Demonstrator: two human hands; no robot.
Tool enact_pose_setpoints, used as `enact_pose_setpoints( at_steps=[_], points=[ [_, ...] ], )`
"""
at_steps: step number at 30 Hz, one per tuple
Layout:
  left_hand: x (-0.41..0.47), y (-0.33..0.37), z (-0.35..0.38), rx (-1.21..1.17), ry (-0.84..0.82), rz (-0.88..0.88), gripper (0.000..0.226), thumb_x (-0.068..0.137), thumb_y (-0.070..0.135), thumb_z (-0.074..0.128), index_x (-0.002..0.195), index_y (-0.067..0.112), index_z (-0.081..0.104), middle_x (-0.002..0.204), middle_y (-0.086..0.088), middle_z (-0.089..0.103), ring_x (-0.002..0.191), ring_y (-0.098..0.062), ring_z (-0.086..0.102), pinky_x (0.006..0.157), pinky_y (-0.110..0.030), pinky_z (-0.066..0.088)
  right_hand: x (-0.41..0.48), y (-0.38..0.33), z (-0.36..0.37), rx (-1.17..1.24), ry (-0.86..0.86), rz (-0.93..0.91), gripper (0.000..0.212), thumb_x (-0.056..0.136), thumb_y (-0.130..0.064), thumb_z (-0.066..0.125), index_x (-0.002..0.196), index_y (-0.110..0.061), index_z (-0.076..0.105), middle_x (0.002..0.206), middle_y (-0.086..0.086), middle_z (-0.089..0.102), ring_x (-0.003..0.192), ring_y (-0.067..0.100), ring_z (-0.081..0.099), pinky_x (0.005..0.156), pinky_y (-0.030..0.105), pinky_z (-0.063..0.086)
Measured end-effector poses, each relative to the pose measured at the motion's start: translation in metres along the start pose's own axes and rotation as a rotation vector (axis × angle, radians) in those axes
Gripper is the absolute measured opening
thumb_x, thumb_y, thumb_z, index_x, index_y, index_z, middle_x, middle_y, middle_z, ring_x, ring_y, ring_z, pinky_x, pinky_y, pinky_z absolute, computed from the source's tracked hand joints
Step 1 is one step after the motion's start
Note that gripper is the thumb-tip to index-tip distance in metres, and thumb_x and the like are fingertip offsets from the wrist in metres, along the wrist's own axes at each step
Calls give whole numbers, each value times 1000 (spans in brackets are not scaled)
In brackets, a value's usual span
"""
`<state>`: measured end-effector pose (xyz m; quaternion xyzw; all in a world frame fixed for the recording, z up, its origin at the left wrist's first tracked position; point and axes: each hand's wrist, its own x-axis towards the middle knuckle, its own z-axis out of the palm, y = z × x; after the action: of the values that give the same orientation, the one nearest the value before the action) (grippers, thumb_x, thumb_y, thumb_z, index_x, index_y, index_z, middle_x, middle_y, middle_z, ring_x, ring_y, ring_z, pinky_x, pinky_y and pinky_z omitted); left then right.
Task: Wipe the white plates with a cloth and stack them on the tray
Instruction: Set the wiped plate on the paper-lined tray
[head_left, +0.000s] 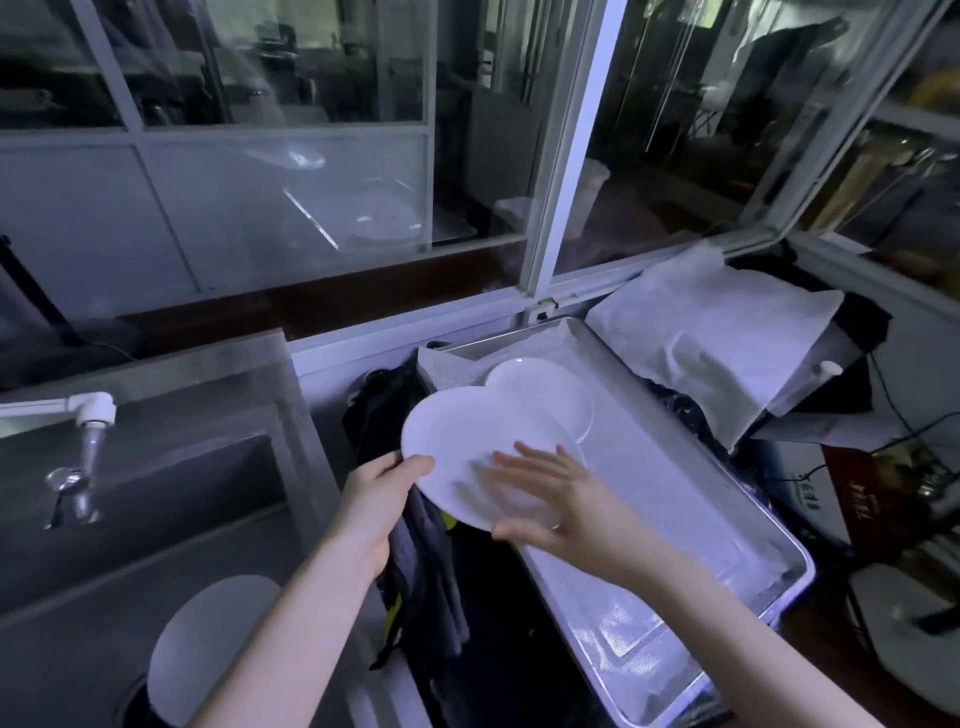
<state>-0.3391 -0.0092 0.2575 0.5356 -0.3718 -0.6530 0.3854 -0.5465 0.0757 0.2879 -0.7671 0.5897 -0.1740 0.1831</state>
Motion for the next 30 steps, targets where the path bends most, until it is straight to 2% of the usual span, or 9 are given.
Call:
enact_pose_setpoints(
  at_steps=[4, 6, 8, 10, 12, 18, 21, 23, 30],
  points=[
    [19, -17, 29, -33, 50, 9, 17, 85, 16, 71, 101, 12, 76, 96, -4, 77, 95, -21, 71, 87, -35, 53, 8, 70, -23, 238, 456, 370, 40, 92, -43, 67, 128, -24, 65, 122, -8, 60, 106, 6, 58, 89, 19, 43],
    [26, -24, 50, -47, 77, 17, 16, 86, 15, 70, 101, 12, 76, 98, -4, 77, 96, -20, 71, 91, -37, 53, 20, 105, -30, 472, 403, 562, 30, 94, -28, 68, 123, -21, 66, 106, -1, 62, 80, 6, 63, 70, 18, 50],
    [35, -28, 71, -42, 91, 37, 13, 88, 14, 69, 99, 11, 76, 95, -4, 77, 90, -17, 73, 82, -32, 54, 30, 135, -31, 677, 317, 625, 29, 93, -15, 68, 121, -17, 68, 94, 3, 67, 68, 10, 65, 71, 33, 60],
    [46, -33, 88, -27, 117, 43, 13, 90, 13, 67, 100, 11, 75, 94, -3, 78, 85, -14, 73, 74, -28, 53, 37, 160, -30, 783, 291, 671, 37, 88, -3, 68, 124, -13, 67, 99, 12, 70, 78, 26, 68, 85, 49, 59],
    [59, -36, 101, 19, 113, 45, 14, 92, 14, 66, 103, 14, 74, 97, 1, 77, 91, -11, 72, 75, -24, 53, 45, 183, -30, 839, 303, 703, 41, 83, 4, 67, 121, -11, 69, 102, 16, 71, 82, 31, 66, 89, 52, 57],
    [107, -41, 136, 75, 145, -29, 10, 85, 21, 74, 92, 15, 75, 91, 1, 77, 82, -15, 73, 65, -23, 53, 79, 241, -31, 989, 359, 702, 39, 81, 6, 67, 102, -25, 77, 81, -5, 76, 71, 14, 67, 72, 30, 58],
    [132, -46, 146, 119, 260, -81, 15, 72, 24, 72, 82, 12, 70, 76, 1, 70, 73, -16, 64, 70, -30, 47, 95, 265, -30, 1036, 380, 682, 42, 81, 5, 68, 92, -34, 78, 81, -4, 75, 72, 15, 66, 75, 34, 58],
    [146, -49, 152, 130, 267, -111, 8, 75, 17, 67, 80, 17, 73, 74, -1, 70, 73, -16, 62, 70, -30, 47, 106, 282, -28, 1053, 376, 682, 42, 81, 7, 67, 94, -31, 77, 85, 3, 74, 74, 18, 65, 78, 38, 57],
    [176, -65, 170, 338, 325, 27, 42, 84, 1, 58, 68, 37, 71, 69, 20, 69, 64, 2, 57, 60, -8, 42, 133, 321, -7, 990, 335, 748, 42, 81, 5, 68, 112, -22, 75, 85, 2, 68, 68, 17, 60, 71, 32, 55]
  ],
)
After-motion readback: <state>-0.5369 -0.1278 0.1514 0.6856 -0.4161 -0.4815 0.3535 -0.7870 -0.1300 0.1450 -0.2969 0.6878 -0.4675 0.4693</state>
